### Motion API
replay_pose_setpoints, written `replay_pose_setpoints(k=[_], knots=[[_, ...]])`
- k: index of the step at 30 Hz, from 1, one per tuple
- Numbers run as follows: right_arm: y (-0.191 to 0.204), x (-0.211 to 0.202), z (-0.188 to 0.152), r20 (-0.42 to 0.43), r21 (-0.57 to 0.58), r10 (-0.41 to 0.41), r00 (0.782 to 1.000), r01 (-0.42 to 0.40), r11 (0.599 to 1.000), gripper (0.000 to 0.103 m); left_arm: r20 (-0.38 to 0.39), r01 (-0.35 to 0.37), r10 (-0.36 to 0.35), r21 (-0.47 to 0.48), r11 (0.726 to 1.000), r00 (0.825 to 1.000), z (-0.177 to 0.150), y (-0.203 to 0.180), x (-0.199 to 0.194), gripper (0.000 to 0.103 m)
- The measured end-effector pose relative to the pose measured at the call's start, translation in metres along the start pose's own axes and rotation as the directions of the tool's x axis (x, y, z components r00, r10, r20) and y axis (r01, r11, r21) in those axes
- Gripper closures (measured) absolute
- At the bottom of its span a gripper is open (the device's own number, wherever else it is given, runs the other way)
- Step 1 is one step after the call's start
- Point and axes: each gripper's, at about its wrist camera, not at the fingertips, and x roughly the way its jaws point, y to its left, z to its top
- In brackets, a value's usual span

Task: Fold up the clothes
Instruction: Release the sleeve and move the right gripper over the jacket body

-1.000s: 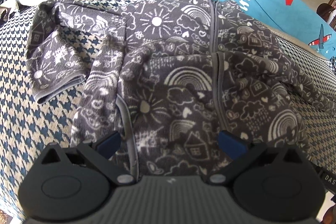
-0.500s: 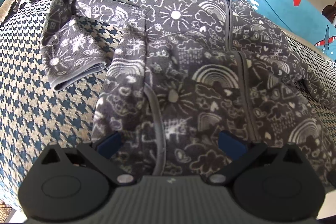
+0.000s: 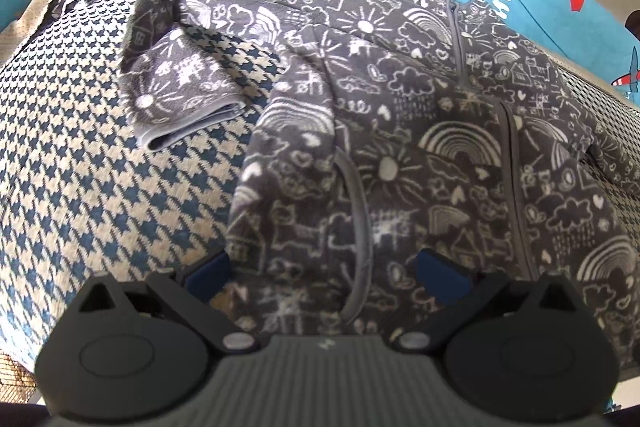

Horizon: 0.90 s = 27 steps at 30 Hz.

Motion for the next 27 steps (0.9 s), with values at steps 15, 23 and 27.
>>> replay_pose_setpoints(k=[15,23,27], knots=[[0.009,-0.032,0.006,0.1,-0.038,0.1,0.99,-0.096,0.995,0.083,0.045,-0.054,0.052,0.04,0.998,0.998,0.005,0.007,-0.014,0.0],[0.054,-0.024,-0.015,-0.024,-0.177,0.304,0.952,-0.303,0.936,0.083,0.091,-0.057,0.045,0.141,0.988,0.995,0.019,0.008,-0.035,0.0],[0.085,-0.021,-0.029,-0.087,-0.252,0.375,0.923,-0.384,0.888,0.083,0.086,-0.039,0.026,0.154,0.987,0.996,0.023,0.013,-0.039,0.0]])
